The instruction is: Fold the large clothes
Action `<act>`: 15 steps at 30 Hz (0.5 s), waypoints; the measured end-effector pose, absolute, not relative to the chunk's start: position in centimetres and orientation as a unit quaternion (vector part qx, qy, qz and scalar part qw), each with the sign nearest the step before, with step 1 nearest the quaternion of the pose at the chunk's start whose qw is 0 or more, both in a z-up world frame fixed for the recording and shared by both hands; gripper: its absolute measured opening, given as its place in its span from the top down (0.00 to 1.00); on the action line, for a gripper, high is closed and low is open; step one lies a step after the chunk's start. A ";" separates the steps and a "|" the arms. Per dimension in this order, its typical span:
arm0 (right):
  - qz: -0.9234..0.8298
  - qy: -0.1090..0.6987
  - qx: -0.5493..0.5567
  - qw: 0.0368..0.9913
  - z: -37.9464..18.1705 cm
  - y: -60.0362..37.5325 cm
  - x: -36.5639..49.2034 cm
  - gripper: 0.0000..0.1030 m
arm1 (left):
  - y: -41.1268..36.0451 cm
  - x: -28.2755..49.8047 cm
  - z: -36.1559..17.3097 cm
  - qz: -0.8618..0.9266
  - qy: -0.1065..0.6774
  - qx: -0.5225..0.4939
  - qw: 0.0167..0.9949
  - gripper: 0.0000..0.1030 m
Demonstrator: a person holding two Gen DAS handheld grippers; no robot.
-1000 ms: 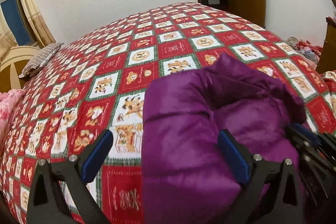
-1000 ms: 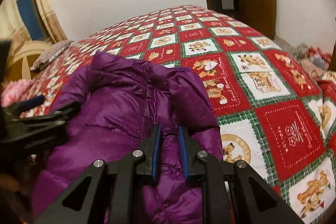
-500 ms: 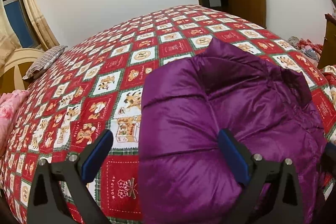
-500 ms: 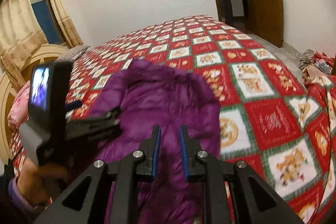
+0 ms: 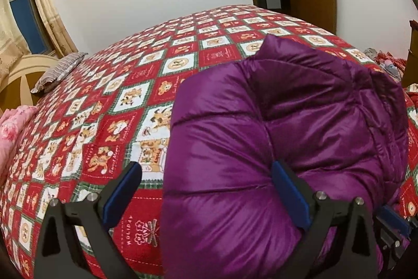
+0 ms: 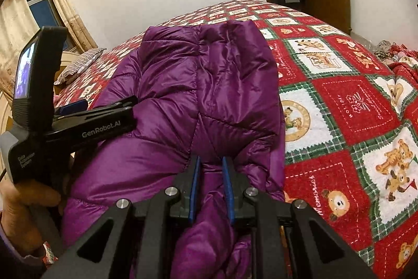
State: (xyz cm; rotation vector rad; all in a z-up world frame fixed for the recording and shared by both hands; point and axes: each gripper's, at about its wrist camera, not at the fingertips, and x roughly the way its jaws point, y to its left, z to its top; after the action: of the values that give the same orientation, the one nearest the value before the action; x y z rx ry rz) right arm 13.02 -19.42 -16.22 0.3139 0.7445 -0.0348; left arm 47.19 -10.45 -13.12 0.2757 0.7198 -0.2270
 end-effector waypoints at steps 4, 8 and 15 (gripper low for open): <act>-0.018 0.369 0.154 0.916 -15.8 -19.2 13.1 0.84 | -10.1 47.0 -13.1 -0.114 0.351 0.122 0.921 0.00; -0.012 0.377 0.157 0.913 -15.0 -19.2 13.1 0.81 | -8.8 46.9 -12.8 -0.132 0.364 0.101 0.916 0.00; 0.028 0.359 0.208 0.910 -13.4 -20.4 11.1 0.58 | -4.3 45.6 -11.5 -0.204 0.388 0.058 0.897 0.00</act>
State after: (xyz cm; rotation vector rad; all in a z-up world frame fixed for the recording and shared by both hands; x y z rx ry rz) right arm 11.12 -20.43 -13.40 0.4281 0.7395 0.0578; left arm 45.60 -4.29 -11.49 0.1199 0.8037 -0.4233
